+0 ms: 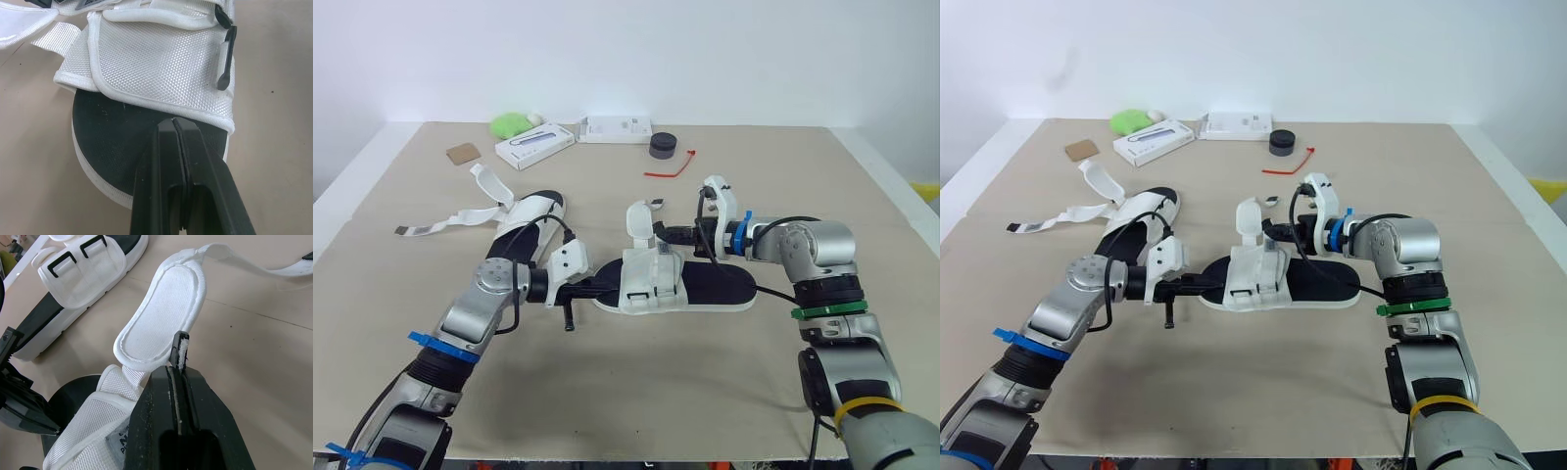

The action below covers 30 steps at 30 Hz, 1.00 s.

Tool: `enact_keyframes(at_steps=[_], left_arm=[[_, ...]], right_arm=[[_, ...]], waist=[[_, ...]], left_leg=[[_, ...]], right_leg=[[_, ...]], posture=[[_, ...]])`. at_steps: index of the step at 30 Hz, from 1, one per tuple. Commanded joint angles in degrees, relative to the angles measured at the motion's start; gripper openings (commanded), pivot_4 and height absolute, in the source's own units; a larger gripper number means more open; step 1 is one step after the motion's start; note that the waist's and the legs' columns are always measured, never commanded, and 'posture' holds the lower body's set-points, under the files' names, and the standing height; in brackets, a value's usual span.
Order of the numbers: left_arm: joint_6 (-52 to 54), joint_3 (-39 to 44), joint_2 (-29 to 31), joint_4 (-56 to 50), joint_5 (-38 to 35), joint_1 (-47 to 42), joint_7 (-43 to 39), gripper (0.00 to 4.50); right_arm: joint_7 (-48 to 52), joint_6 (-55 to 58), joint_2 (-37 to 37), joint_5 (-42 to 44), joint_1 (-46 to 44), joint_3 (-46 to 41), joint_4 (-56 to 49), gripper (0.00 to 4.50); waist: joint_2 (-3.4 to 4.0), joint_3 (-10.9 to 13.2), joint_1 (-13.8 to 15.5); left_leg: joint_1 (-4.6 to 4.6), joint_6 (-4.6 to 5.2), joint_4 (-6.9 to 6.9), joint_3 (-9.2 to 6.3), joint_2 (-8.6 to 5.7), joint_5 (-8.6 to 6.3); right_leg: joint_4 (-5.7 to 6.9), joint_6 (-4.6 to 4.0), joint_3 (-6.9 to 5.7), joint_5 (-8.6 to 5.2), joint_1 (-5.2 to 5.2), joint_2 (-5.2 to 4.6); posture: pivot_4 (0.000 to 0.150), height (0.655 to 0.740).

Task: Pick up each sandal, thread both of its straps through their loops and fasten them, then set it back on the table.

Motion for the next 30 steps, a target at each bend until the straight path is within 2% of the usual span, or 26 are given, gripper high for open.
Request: enact_keyframes(at_steps=[1, 10, 14, 15, 20, 25, 30], left_arm=[[-0.02, 0.02, 0.54, 0.4, 0.44, -0.15, -0.02, 0.0], [0.03, -0.09, 0.39, 0.14, 0.44, 0.2, -0.01, 0.0], [0.16, -0.03, 0.6, -0.21, 0.37, 0.46, -0.09, 0.0], [0.21, 0.0, 0.71, -0.31, 0.37, 0.5, -0.14, 0.0], [0.28, 0.05, 1.14, -0.63, 0.31, 0.69, -0.35, 0.0], [-0.39, -0.4, 1.5, -0.58, 0.69, 0.56, -0.77, 0.0], [-0.99, -0.51, 1.52, -0.16, 0.79, 0.17, -1.07, 0.0]], right_arm=[[-2.47, 2.17, -1.49, -1.83, 1.09, -0.27, 0.2, 0.04], [-4.83, 5.54, -0.31, -0.63, 1.21, -3.35, 0.46, 0.04], [-2.35, 1.32, -1.57, -1.57, 1.77, -1.36, -1.87, 1.37], [-0.77, -2.06, -2.61, -2.85, 1.96, 0.21, -2.92, 2.03], [4.77, -12.7, -5.81, -6.26, 1.11, 3.54, -3.13, 4.42], [6.57, -18.34, -3.85, -5.66, -3.63, 0.94, 0.03, 4.48], [3.75, -7.1, 2.51, 1.35, -8.95, -4.34, 1.26, 4.48]], waist=[[0.0, 0.0, 0.0], [0.0, -0.01, 0.05], [0.0, 0.0, 0.05], [0.0, 0.0, 0.05], [0.01, 0.01, -0.04], [0.04, 0.03, -0.13], [0.06, 0.04, -0.31]], left_leg=[[0.0, 0.0, 0.0, 0.0, 0.0, 0.0], [-0.01, 0.0, 0.0, -0.02, -0.02, 0.0], [-0.04, 0.0, 0.0, -0.03, -0.02, 0.0], [-0.05, 0.0, 0.0, -0.03, -0.02, 0.0], [-0.06, 0.03, -0.02, 0.0, -0.02, -0.03], [-0.06, 0.04, -0.02, 0.02, 0.0, -0.03], [-0.06, 0.03, -0.03, -0.03, 0.08, -0.03]], right_leg=[[0.0, 0.0, 0.0, 0.0, 0.0, 0.0], [-0.01, 0.01, 0.0, 0.0, 0.02, -0.02], [-0.04, 0.03, -0.01, -0.01, 0.01, -0.02], [-0.04, 0.03, -0.01, -0.01, 0.0, -0.01], [-0.07, 0.07, 0.01, -0.04, -0.03, 0.01], [-0.07, 0.06, 0.02, -0.03, -0.05, 0.03], [-0.03, -0.05, -0.02, 0.03, -0.09, 0.07]], posture=[[0.15, 0.74], [0.15, 0.74], [0.15, 0.74], [0.15, 0.74], [0.15, 0.74], [0.15, 0.74], [0.15, 0.74]])
